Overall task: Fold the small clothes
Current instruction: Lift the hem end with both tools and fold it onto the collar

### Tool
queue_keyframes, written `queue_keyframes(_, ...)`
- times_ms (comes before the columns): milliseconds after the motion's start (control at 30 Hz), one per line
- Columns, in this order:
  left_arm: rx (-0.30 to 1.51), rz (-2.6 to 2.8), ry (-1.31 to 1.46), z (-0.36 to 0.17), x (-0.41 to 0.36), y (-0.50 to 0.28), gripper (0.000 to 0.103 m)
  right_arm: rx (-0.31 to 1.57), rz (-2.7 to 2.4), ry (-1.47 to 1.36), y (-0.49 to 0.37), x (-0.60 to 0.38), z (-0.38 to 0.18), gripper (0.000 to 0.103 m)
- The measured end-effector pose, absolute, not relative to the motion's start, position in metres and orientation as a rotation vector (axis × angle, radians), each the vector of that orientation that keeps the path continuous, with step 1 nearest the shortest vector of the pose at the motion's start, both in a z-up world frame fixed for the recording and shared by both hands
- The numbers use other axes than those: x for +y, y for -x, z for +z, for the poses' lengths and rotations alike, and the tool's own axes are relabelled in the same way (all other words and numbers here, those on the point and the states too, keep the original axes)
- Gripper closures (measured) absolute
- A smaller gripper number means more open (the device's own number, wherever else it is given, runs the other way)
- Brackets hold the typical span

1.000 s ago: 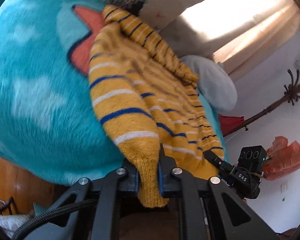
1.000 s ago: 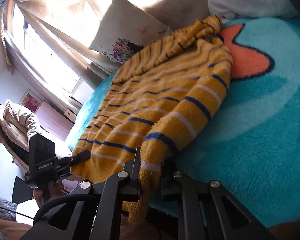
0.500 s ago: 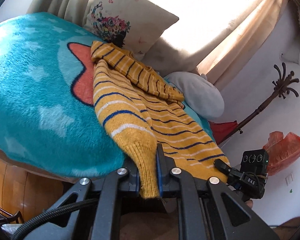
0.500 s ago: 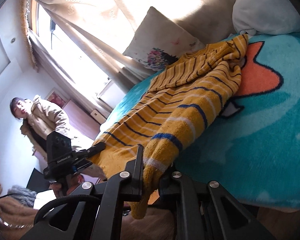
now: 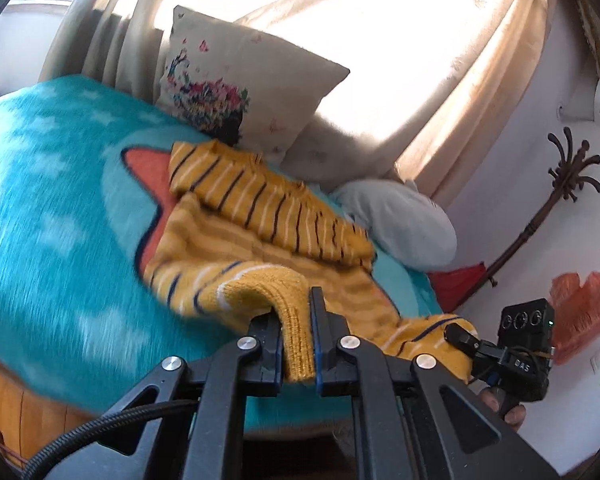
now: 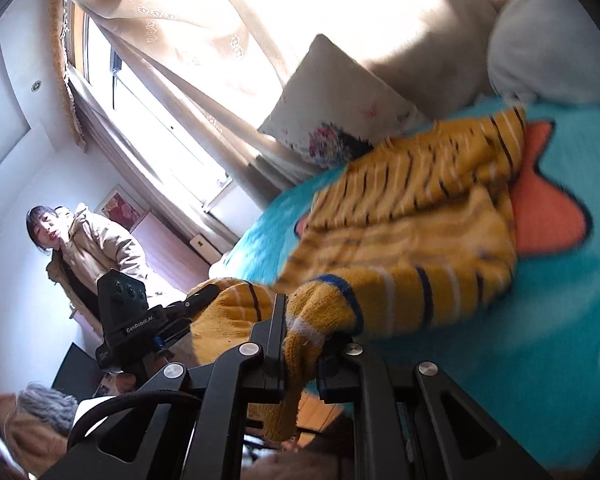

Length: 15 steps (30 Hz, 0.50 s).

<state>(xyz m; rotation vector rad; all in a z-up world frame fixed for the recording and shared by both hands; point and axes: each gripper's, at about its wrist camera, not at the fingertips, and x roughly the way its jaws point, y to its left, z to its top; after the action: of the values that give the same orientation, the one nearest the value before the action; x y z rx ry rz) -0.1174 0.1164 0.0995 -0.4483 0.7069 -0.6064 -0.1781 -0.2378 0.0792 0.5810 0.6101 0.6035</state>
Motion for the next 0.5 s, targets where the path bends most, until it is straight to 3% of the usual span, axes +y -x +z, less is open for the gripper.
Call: queue_keyframes(500, 0.8, -0.486, 0.401, 0.101, 0.05, -0.074, 0.093, 0.695, 0.446, -0.832, -0.005, -0.279, 0.07, 0.091)
